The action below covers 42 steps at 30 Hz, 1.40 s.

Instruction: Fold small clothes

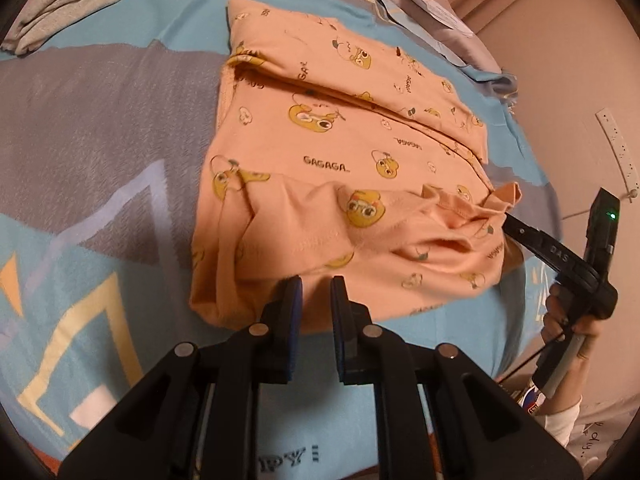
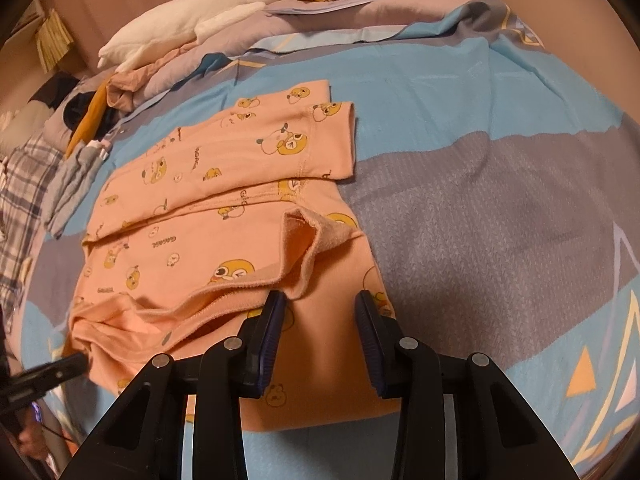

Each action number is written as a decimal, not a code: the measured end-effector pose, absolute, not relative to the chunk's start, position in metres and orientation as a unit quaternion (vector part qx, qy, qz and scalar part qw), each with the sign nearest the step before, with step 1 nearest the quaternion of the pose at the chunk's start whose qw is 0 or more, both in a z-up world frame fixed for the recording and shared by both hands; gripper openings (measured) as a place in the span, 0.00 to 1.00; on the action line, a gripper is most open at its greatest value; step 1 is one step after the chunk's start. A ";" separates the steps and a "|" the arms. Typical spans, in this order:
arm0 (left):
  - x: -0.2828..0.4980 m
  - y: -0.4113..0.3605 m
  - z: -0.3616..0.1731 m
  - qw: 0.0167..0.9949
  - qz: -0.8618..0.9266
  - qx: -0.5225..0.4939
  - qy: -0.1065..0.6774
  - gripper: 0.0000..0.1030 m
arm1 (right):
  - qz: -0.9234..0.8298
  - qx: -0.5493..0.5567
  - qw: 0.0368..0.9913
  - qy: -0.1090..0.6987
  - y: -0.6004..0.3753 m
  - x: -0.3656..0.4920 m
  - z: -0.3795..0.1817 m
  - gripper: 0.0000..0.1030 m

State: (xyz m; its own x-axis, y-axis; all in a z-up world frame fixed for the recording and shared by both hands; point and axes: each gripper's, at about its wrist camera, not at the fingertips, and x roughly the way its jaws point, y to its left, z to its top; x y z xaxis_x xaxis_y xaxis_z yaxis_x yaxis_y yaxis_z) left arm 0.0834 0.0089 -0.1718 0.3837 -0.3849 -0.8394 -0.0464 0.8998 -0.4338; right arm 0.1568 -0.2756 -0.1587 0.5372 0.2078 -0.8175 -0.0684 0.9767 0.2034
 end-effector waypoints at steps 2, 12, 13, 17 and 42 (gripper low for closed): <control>0.090 0.006 -0.171 0.815 -0.097 -0.186 0.540 0.12 | 0.078 0.076 0.874 0.474 -0.277 0.157 -0.158 0.38; 0.129 0.023 -0.167 0.842 -0.051 -0.183 0.504 0.12 | 0.068 0.069 0.879 0.467 -0.277 0.160 -0.155 0.38; 0.132 0.027 -0.166 0.843 -0.053 -0.191 0.501 0.13 | 0.067 0.069 0.880 0.466 -0.278 0.161 -0.154 0.38; 0.140 0.042 -0.151 0.857 -0.035 -0.195 0.475 0.15 | 0.052 0.066 0.884 0.459 -0.282 0.165 -0.150 0.38; 0.128 0.044 -0.170 0.832 -0.076 -0.182 0.519 0.28 | 0.079 0.022 0.877 0.474 -0.273 0.207 -0.165 0.44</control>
State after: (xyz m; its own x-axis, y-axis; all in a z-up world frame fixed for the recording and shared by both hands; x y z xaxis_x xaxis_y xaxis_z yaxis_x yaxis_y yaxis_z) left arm 0.1279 0.0440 -0.1700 0.4500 -0.3149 -0.8357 -0.0624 0.9224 -0.3811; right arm 0.2072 -0.2732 -0.1651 0.5391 0.1595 -0.8270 -0.1177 0.9865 0.1135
